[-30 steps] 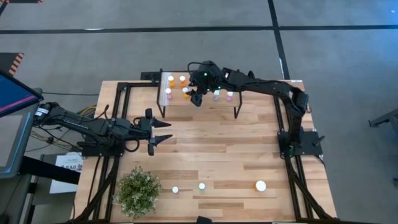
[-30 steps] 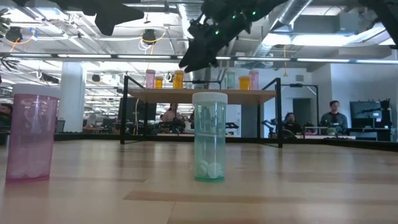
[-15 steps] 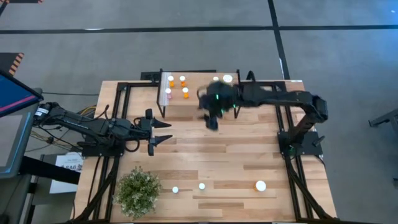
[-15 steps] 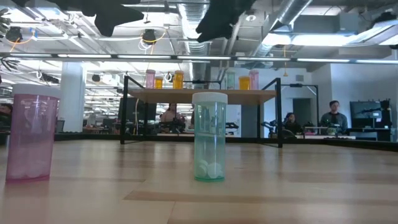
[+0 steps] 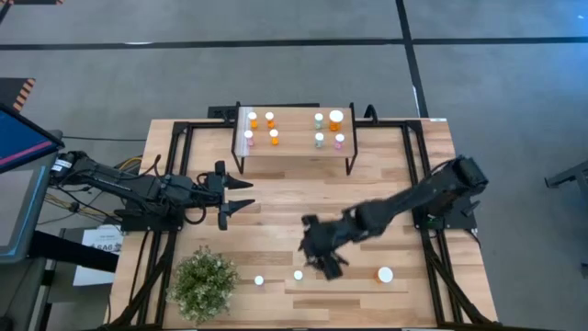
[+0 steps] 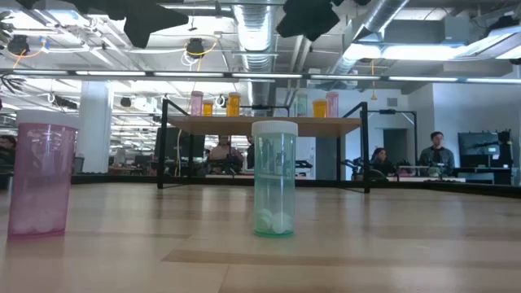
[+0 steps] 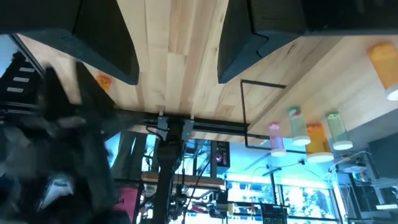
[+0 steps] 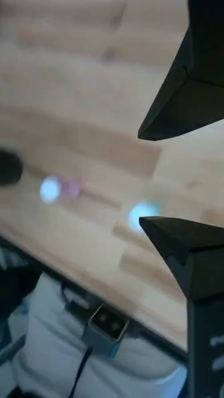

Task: Pick and place medicine bottles onto shelf by color
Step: Put the small green pill bottle on the shelf

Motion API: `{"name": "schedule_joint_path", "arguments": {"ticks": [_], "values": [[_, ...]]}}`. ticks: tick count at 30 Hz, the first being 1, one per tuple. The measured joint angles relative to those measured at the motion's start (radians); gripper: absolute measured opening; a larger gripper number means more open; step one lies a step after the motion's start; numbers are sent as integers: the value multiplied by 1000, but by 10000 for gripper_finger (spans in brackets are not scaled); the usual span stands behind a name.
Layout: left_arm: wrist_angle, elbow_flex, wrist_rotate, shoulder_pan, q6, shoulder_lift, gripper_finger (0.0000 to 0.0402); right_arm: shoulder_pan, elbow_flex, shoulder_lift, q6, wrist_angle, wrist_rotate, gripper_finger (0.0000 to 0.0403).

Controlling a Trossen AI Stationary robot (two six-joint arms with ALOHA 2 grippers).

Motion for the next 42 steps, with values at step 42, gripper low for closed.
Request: {"name": "schedule_joint_path", "arguments": {"ticks": [42], "values": [[-1, 0, 2, 0, -5, 0, 206, 63, 1, 258, 107, 191, 0, 234]]}}
